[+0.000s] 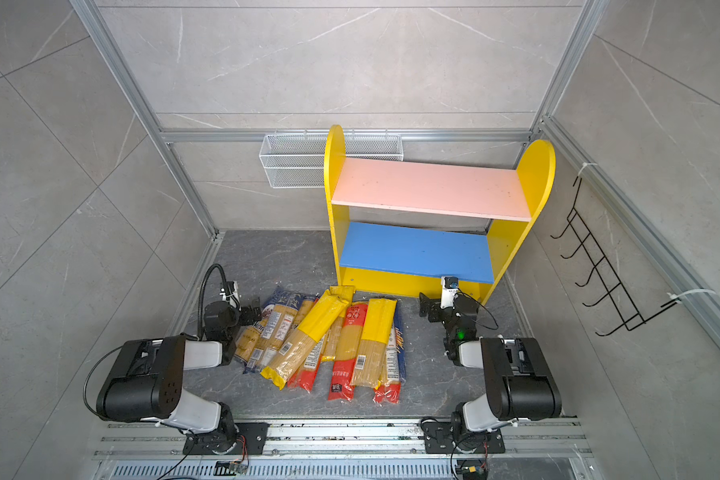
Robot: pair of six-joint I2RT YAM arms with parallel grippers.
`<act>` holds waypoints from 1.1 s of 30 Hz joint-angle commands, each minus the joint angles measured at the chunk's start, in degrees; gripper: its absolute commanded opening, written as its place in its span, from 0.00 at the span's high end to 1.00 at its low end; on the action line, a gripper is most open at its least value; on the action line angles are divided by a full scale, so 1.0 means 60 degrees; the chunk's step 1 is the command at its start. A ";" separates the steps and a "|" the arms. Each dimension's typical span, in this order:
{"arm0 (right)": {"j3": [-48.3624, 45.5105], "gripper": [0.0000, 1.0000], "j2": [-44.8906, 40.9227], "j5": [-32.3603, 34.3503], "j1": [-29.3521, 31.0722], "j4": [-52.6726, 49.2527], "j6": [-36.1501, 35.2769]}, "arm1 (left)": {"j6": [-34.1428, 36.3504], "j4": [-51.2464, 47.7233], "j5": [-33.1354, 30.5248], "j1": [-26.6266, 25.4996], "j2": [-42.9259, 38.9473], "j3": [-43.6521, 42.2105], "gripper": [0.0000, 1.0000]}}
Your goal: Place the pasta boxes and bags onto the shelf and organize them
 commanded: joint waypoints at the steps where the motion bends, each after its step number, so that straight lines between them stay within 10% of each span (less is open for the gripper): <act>1: -0.0041 0.00 0.0078 -0.0125 -0.0027 0.0267 -0.0167 | -0.0049 0.0180 0.0054 0.0034 -0.0054 0.0178 0.00; 22: -0.0078 0.00 -0.0211 0.0126 0.0106 0.0222 -0.0236 | -0.0057 0.0191 0.0076 0.0031 -0.0086 0.0149 0.02; 33: 0.1454 0.00 -0.3403 0.3946 0.2092 -0.5935 0.0937 | -0.0054 -0.2928 -0.0603 -0.0165 -0.2010 0.1204 0.00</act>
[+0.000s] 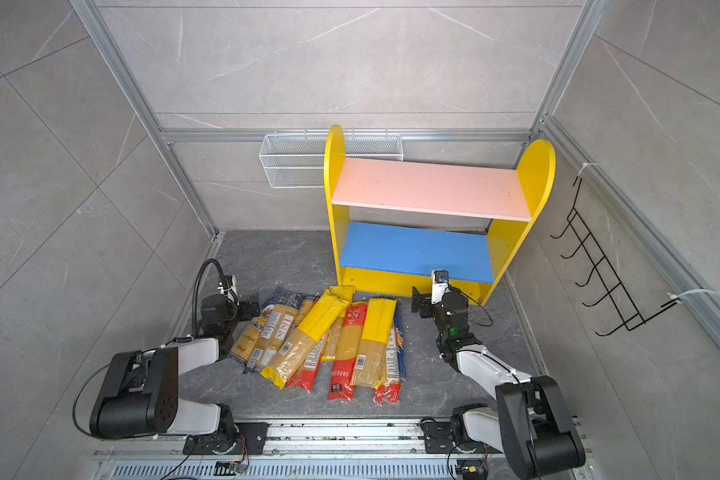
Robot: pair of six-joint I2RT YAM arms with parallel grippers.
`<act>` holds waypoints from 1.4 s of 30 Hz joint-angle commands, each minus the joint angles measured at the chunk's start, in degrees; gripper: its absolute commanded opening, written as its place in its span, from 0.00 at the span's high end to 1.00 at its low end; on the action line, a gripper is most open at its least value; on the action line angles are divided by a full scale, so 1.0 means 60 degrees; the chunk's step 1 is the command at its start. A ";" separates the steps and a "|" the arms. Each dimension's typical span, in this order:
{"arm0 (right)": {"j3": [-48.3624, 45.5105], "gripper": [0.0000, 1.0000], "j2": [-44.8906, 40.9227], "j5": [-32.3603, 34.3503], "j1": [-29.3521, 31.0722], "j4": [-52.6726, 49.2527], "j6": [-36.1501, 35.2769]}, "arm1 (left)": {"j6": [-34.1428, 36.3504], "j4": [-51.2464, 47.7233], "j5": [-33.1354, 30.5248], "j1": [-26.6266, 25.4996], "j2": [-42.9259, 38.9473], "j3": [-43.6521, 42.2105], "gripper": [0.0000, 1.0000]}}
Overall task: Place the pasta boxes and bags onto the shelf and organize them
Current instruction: 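Reach the right gripper over the pasta row while the left arm moves toward the bags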
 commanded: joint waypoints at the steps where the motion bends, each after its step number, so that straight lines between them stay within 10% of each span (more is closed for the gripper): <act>1: 0.0887 0.00 -0.0612 0.1653 0.0291 -0.3090 0.1304 | -0.0042 -0.0993 -0.0532 -0.0191 -0.0977 0.0473 0.00; 8: 0.3649 0.00 -0.0131 0.2595 0.0781 -0.8529 0.3393 | -0.0454 -0.3818 -0.0960 -0.0811 -0.3000 0.1481 0.00; 19: 0.4734 0.00 0.0083 0.3001 0.3242 -1.0741 0.4192 | -0.1718 -0.7353 -0.2852 -0.3953 -0.5919 0.1890 0.00; 26: 0.5810 0.00 0.0756 0.3683 0.5840 -1.2483 0.6282 | -0.2555 -0.9593 -0.4227 -0.6036 -0.5375 0.3212 0.00; 42: 0.6566 0.02 0.3225 0.3503 0.9167 -1.3526 1.0796 | -0.3103 -1.2390 -0.2502 -0.6377 -0.5549 0.4891 0.00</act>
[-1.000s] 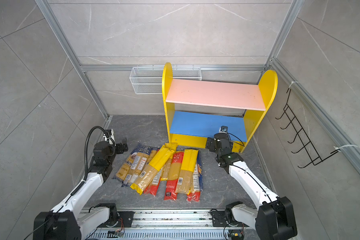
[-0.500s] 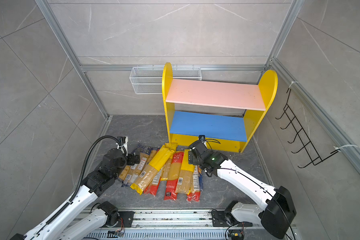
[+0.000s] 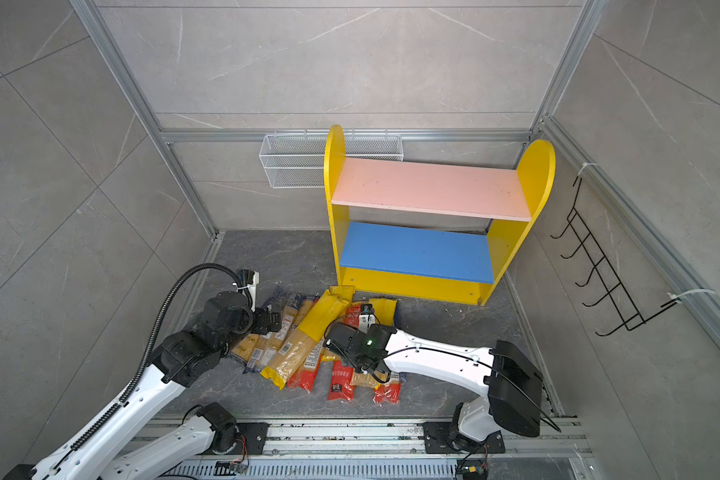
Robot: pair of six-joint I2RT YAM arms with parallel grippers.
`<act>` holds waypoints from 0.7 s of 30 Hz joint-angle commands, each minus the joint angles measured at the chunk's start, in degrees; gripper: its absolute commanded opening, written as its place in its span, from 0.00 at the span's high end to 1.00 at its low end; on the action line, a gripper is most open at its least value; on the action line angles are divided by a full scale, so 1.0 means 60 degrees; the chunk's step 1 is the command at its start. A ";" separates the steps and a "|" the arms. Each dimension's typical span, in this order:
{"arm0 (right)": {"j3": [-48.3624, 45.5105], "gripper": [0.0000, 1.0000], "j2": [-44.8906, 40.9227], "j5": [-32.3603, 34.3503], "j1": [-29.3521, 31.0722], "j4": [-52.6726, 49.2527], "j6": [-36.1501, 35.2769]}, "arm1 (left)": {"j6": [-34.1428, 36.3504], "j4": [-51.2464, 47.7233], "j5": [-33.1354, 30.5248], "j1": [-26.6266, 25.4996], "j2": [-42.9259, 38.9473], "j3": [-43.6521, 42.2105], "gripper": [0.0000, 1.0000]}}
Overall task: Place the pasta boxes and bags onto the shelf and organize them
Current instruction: 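Reach the right gripper over the pasta row while the left arm moves toward the bags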
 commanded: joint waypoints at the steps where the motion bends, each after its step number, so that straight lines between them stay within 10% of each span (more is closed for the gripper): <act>1: -0.0022 0.02 0.0137 0.0032 0.0092 -0.0221 0.1179 | -0.0161 -0.0888 0.0179 -0.0039 -0.0375 0.0413 0.00; 21: -0.0181 0.06 0.1736 -0.0837 -0.0231 0.0276 0.1316 | 0.0305 -0.1606 0.1263 -0.0037 -0.0327 0.1030 0.00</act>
